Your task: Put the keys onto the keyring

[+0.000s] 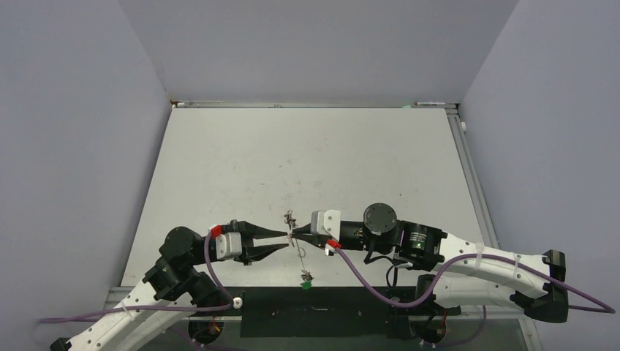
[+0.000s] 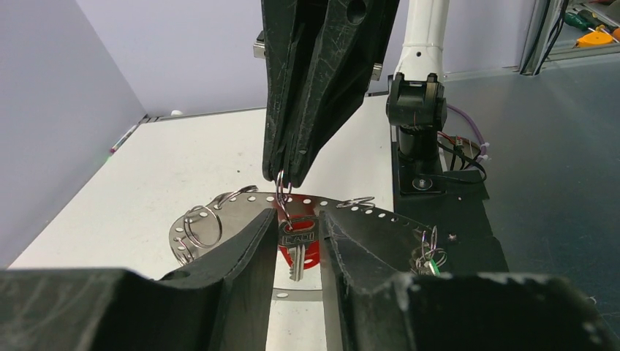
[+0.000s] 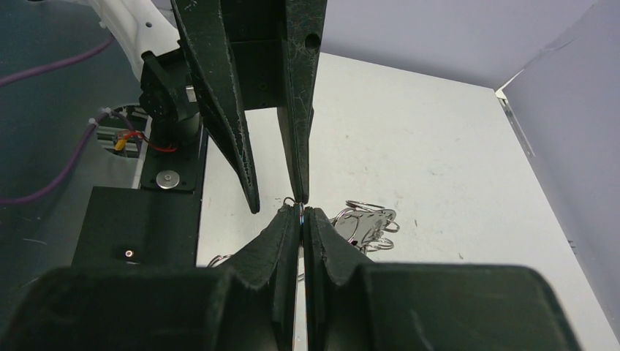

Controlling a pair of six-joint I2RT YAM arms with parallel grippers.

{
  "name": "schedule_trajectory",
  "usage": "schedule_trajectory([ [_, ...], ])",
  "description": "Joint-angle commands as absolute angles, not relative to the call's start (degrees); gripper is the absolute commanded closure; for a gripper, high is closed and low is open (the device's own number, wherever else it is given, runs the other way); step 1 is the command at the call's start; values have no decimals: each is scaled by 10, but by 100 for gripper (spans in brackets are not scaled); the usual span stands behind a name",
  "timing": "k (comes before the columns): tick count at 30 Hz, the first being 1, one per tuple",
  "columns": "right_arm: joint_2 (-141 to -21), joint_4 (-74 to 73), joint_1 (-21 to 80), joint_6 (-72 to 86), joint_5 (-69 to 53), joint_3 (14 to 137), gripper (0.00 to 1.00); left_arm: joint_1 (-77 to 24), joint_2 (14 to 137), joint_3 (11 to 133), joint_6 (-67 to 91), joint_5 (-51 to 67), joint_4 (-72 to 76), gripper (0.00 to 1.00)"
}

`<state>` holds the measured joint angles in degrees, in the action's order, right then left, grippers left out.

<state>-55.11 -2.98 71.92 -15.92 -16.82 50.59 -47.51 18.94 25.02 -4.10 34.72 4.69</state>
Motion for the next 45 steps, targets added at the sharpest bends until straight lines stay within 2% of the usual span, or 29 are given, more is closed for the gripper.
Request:
schedule_trajectory([
  [1,-552,26,715,-154,-187,513,95,-472,191,257,-39,342,69,77],
  [8,-554,25,715,-153,-192,514,95,-472,198,259,-41,333,63,85],
  [14,-555,22,715,-153,-200,514,95,-472,200,261,-40,327,62,100],
  [45,-513,194,715,-103,-157,438,95,-473,206,259,-30,349,67,100],
])
